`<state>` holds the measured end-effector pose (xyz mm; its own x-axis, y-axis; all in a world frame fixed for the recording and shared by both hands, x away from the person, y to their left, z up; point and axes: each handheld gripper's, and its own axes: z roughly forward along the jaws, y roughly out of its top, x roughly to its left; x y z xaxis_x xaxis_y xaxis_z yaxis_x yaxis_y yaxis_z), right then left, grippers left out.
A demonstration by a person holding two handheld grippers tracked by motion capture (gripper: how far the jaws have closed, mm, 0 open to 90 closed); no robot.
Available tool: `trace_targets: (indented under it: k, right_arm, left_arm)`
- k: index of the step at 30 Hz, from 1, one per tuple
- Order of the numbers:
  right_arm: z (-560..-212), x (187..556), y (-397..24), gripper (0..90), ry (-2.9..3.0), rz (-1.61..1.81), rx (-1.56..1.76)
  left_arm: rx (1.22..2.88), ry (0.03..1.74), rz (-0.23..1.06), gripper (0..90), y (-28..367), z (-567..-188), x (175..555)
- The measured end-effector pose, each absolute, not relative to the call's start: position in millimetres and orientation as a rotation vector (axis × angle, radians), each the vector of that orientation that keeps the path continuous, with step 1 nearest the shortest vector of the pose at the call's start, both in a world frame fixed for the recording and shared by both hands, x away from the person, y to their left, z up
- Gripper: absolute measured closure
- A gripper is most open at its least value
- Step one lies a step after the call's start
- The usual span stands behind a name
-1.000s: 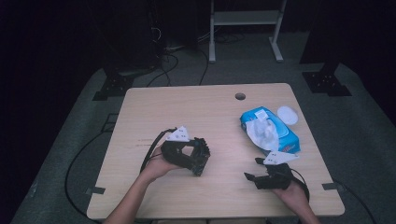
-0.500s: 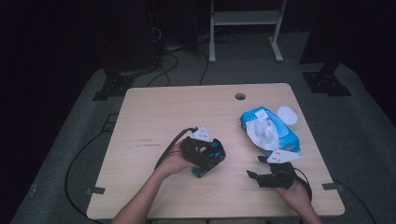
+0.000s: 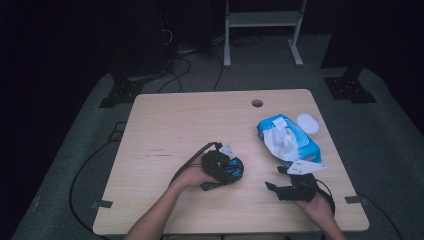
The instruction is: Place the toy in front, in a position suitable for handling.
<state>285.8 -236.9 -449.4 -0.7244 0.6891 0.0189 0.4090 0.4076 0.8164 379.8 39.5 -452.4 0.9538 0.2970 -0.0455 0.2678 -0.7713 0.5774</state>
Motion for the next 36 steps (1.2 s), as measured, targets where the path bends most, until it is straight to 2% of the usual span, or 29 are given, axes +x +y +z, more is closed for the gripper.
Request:
trace_targets:
  k: [14, 18, 27, 36]
  right_arm:
    - [-449, 285, -236, 26.1, 2.353, 1.222, 0.944]
    - [-448, 285, -235, 26.1, 2.348, 1.228, 0.943]
    - [-446, 284, -232, 25.7, 2.346, 1.239, 0.938]
    - [-430, 287, -231, 25.0, 2.296, 1.279, 0.925]
  left_arm:
    - [2.552, 0.379, 0.105, 24.8, 33, -458, 377]
    - [2.527, 0.405, 0.092, 20.0, 37, -457, 377]
    - [2.415, 0.467, 0.076, 12.4, 66, -453, 373]
    - [2.316, 0.497, 0.125, 10.1, 105, -452, 362]
